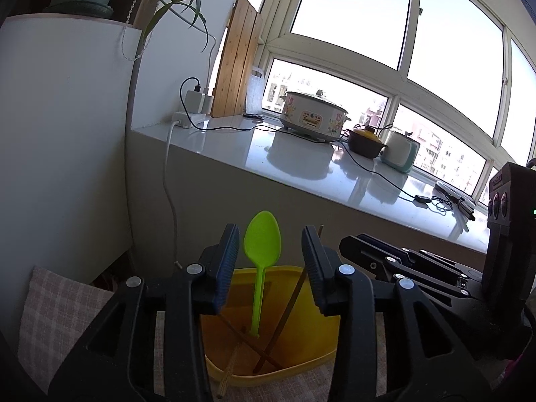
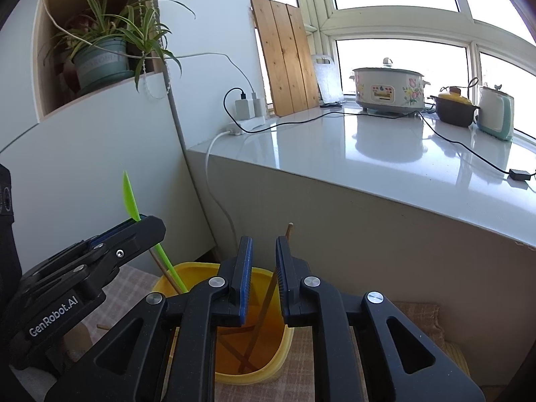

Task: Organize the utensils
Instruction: 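Open both tools to drop the spoon and chopstick into the container, then move both open tools down to the remaining utensils on the cloth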

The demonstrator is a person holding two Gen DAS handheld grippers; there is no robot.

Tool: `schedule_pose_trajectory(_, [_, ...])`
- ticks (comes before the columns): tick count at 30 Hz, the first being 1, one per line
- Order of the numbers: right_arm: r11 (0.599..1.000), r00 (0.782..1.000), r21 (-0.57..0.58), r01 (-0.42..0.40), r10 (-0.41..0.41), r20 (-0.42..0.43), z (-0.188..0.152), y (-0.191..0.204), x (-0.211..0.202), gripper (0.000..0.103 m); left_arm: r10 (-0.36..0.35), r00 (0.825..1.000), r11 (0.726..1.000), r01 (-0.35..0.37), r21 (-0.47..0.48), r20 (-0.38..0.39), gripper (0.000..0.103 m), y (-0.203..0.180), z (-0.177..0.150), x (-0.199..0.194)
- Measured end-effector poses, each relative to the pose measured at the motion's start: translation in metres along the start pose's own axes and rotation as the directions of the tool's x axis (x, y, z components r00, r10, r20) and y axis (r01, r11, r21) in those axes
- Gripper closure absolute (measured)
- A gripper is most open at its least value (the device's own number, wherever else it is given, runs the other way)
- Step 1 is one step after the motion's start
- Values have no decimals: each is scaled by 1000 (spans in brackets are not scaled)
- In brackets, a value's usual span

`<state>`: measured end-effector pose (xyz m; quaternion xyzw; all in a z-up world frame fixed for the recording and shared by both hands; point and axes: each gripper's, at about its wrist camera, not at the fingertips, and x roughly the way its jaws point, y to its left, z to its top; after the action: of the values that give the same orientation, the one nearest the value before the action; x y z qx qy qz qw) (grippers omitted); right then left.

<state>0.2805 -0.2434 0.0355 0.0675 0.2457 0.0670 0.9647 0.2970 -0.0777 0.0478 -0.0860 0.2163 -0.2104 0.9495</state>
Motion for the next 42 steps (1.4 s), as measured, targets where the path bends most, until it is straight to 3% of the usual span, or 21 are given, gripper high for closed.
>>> schedule_pose_trajectory(2, [1000, 1000, 3, 2, -2, 2, -1, -1, -4, 81, 5, 1000, 1000, -5, 1, 8, 59, -1, -1, -5])
schedule_pose_trajectory(13, [1000, 999, -21, -16, 15, -40, -25, 7, -36, 81, 21, 999, 999, -22, 35, 33, 59, 5, -9, -62])
schedule_pose_trajectory(15, [999, 998, -31, -31, 29, -57, -33, 9, -41, 77, 28, 999, 999, -29, 42, 30, 59, 11, -14, -73])
schedule_pose_trajectory(20, [998, 997, -59, -27, 23, -78, -58, 16, -52, 59, 33, 999, 998, -32, 47, -32, 59, 31, -34, -94])
schedule_pose_trajectory(23, [998, 995, -49, -49, 44, -91, -69, 17, -57, 58, 49, 994, 997, -43, 63, -95, 59, 41, -51, -103])
schedule_pose_trajectory(26, [996, 989, -42, -82, 76, -128, -79, 20, -60, 50, 55, 985, 997, -45, 64, -163, 59, 50, -71, -109])
schedule_pose_trajectory(33, [981, 953, -72, -179, 155, -259, -113, 39, -63, 50, 52, 954, 998, -43, 34, -295, 59, 68, -113, -110])
schedule_pose_trajectory(39, [963, 884, 31, -268, 259, -390, -145, 45, -50, 50, -9, 913, 999, -5, -32, -407, 71, 76, -135, -95])
schedule_pose_trajectory(42, [955, 855, 63, -289, 288, -431, -157, 50, -42, 52, -53, 887, 997, 23, -72, -459, 72, 78, -143, -84])
